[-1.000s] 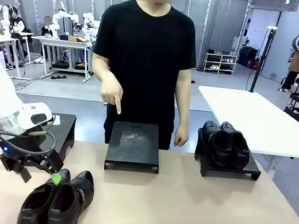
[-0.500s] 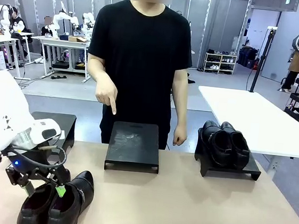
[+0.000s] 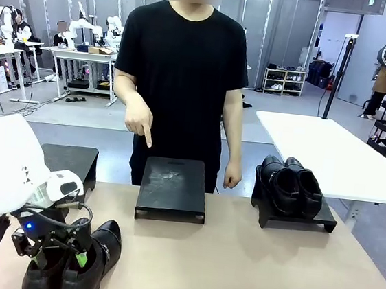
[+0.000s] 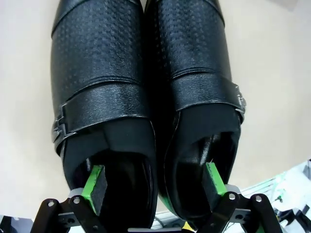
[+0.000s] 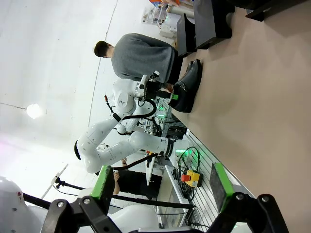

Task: Place the shoes on the stand as instructed by the person.
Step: Pick up another pair of Shoes and place it on the Shoes Stand indicated by the person.

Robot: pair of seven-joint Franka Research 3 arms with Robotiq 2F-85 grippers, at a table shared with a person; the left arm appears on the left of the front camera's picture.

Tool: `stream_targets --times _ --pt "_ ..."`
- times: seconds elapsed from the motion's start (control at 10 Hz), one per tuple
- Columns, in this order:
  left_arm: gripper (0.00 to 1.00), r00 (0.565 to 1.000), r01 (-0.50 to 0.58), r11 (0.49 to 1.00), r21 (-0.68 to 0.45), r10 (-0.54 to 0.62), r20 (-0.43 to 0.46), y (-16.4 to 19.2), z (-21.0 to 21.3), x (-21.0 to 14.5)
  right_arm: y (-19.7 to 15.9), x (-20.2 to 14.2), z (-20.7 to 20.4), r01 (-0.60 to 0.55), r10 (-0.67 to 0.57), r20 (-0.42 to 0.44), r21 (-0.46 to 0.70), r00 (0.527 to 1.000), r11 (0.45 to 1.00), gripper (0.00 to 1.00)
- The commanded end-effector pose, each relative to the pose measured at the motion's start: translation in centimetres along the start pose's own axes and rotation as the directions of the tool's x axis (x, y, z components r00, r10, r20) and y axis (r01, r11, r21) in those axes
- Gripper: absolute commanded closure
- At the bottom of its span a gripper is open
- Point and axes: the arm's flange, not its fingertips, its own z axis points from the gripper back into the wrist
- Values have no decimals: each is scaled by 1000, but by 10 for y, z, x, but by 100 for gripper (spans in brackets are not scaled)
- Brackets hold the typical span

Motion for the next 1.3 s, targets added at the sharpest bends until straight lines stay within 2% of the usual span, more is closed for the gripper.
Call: stream_targets --times 0.0,0.1,0.2,0.3,0.4,0.7,1.2 --pt "0 1000 16 1000 -5 -15 15 23 -26 -36 2 -3 -1 1 -1 -6 -12 1000 1000 0" --pt "36 999 39 999 -7 -38 34 22 -28 -35 2 -3 -1 1 -1 -6 -12 1000 1000 0" --pt "60 999 37 999 -4 -37 32 21 -27 -35 2 -3 -1 1 -1 -6 -12 1000 1000 0" --pt "96 998 45 999 3 -45 35 20 -26 -35 2 -3 -1 1 -1 -6 -12 1000 1000 0" --pt "100 998 54 999 7 -54 25 19 -24 -36 2 -3 -1 1 -1 -6 -12 1000 1000 0" --pt "98 998 60 998 35 -61 26 17 -17 -36 2 -3 -1 1 -1 -6 -12 1000 1000 0" --pt "100 997 60 997 57 -63 50 4 10 -29 2 -3 -1 1 -1 -6 -12 1000 1000 0"
